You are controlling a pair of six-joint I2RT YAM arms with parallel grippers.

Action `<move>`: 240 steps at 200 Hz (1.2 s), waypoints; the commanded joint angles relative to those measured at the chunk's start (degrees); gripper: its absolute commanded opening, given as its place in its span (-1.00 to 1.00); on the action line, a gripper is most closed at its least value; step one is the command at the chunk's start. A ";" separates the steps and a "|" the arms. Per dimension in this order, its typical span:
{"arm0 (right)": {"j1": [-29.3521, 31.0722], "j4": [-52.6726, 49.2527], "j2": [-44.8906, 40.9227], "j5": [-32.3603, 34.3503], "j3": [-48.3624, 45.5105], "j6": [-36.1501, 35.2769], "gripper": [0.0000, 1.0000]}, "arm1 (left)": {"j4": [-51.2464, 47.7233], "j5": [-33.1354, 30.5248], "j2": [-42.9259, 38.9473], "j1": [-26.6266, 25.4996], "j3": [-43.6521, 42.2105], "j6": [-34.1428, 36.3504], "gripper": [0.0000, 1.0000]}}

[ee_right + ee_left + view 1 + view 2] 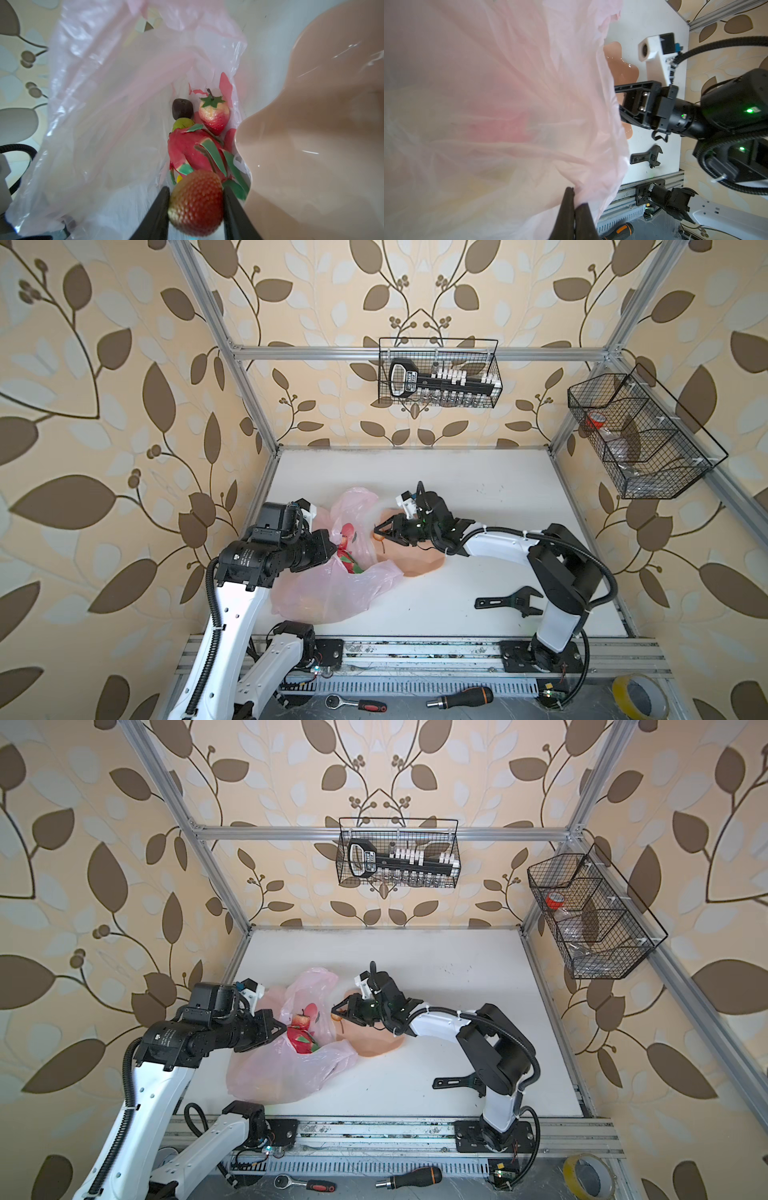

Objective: Place the fruits into the plastic bag
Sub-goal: 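Lift the lychee with the right gripper and carry it into the bag, then open the right gripper to drop the lychee into the bag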

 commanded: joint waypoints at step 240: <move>15.92 -0.35 16.76 -6.97 22.96 9.50 0.30 | -0.58 -0.28 -2.08 -0.40 -0.32 0.08 -1.00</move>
